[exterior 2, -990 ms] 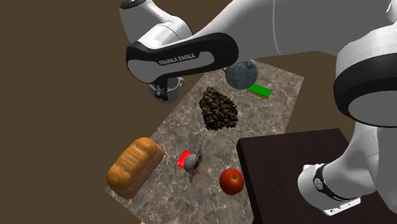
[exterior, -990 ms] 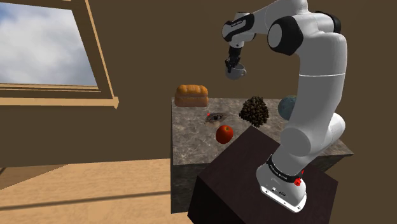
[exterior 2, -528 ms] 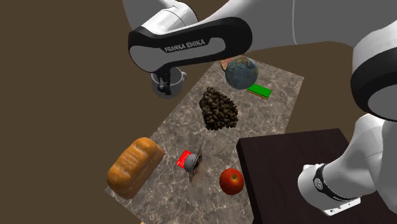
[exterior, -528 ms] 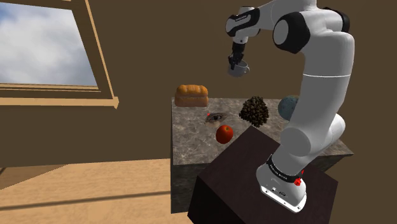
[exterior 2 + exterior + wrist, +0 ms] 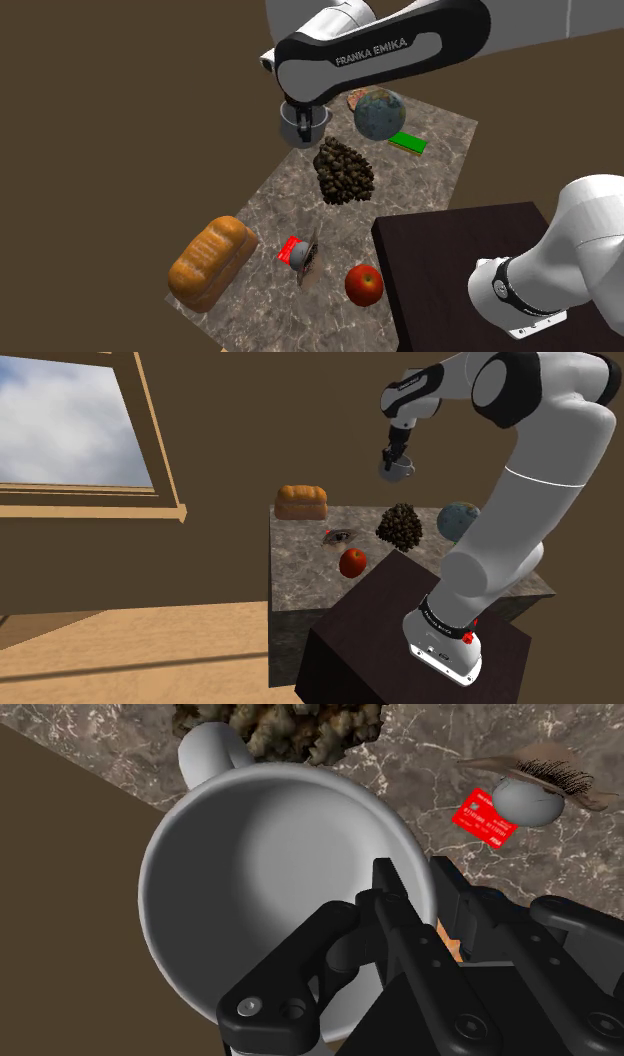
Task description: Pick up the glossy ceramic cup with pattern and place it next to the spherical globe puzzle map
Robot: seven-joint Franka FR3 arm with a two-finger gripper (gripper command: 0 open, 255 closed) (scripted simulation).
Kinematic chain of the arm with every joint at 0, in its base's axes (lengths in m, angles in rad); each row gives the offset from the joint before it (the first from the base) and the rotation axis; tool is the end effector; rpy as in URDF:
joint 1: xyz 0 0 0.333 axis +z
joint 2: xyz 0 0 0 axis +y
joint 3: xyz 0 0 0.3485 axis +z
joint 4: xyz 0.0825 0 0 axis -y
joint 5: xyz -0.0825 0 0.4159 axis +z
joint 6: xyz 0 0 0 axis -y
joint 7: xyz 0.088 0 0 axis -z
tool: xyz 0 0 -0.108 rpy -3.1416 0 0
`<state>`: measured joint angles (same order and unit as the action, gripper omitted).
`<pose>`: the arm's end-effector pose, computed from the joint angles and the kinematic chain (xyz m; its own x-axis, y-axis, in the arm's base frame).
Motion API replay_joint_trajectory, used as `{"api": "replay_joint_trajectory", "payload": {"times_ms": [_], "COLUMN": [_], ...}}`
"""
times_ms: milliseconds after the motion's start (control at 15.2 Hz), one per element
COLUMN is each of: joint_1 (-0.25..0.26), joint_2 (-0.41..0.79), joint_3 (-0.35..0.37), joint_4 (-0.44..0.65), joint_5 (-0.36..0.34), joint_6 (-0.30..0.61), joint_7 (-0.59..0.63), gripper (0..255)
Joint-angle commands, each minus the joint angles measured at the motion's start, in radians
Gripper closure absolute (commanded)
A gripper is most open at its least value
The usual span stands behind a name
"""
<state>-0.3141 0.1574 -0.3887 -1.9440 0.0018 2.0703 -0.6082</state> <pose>0.4784 -0.3947 0.4213 0.9945 -0.0924 -0.0490 -0.0906 -0.9952 0.0364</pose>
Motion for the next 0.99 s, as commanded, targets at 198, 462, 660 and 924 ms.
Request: {"api": "replay_joint_trajectory", "payload": {"times_ms": [198, 462, 660, 924], "joint_1": [-0.033, -0.068, -0.101, -0.152], "joint_2": [-0.131, -0.233, -0.305, -0.395], "joint_3": [-0.040, -0.075, -0.103, -0.142], "joint_4": [-0.158, -0.269, -0.340, -0.419], "joint_5": [-0.057, -0.112, -0.156, -0.216], "joint_6": [0.041, 0.062, 0.071, 0.074], "joint_7": [-0.047, -0.086, -0.118, -0.167], "gripper": [255, 255, 255, 255]}}
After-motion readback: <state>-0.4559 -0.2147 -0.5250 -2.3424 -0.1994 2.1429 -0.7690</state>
